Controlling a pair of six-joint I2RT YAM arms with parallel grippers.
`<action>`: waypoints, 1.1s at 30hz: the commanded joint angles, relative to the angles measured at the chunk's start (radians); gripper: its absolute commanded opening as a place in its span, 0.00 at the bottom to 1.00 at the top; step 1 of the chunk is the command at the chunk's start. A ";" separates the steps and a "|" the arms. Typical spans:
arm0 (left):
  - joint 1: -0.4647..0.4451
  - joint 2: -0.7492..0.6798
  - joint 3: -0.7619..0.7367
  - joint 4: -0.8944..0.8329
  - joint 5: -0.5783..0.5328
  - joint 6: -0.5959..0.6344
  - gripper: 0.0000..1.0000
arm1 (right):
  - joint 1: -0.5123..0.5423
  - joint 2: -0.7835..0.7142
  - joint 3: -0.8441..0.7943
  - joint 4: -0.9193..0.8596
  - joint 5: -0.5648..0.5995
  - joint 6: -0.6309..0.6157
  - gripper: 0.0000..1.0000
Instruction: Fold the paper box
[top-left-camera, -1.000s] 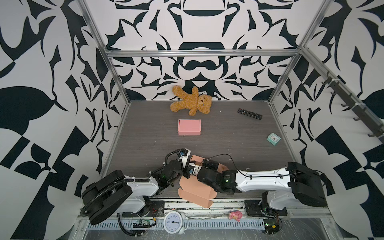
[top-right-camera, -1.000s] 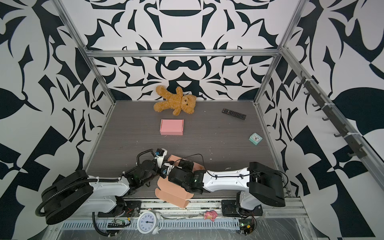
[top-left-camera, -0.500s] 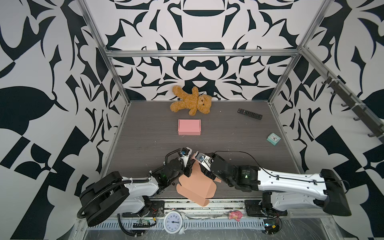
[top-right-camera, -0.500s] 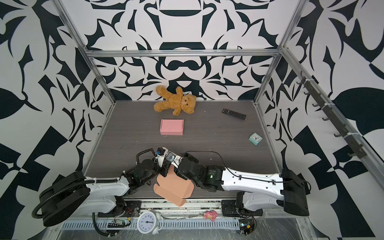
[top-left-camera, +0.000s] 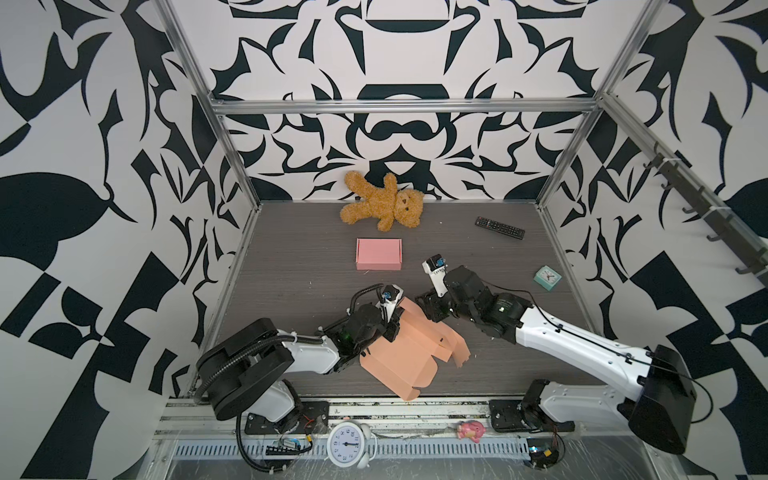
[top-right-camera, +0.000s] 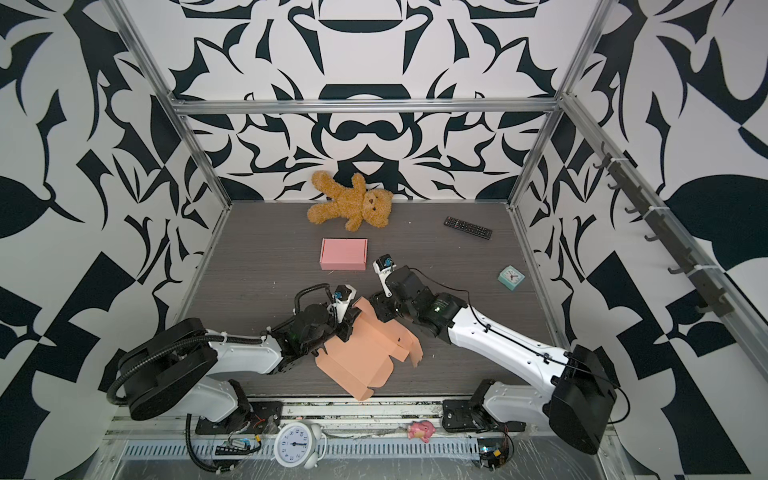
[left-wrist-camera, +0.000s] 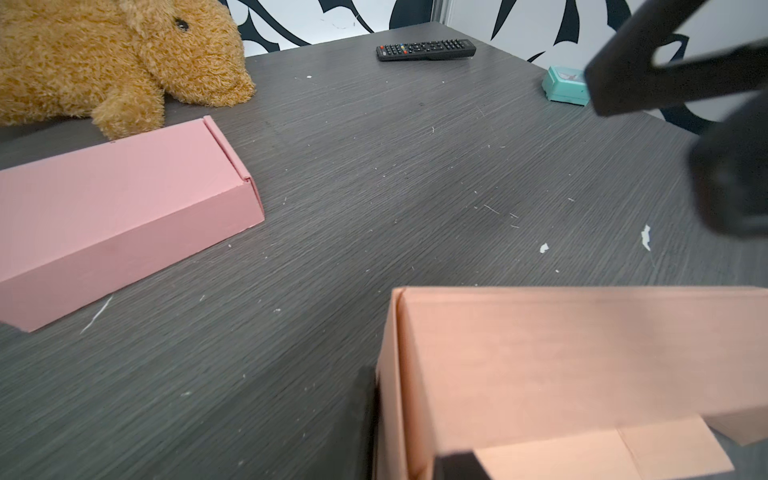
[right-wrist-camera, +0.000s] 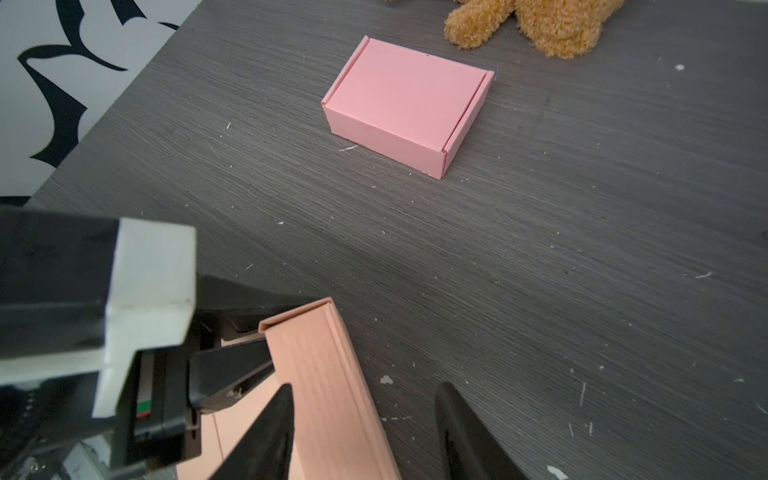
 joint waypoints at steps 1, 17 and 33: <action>-0.002 0.038 0.041 0.079 0.012 0.039 0.21 | -0.035 0.036 0.000 0.037 -0.086 0.058 0.55; 0.062 0.172 0.075 0.159 0.065 0.030 0.23 | -0.141 0.201 -0.064 0.199 -0.237 0.101 0.50; 0.062 0.143 -0.032 0.162 -0.010 -0.034 0.23 | -0.141 0.204 -0.129 0.274 -0.314 0.158 0.45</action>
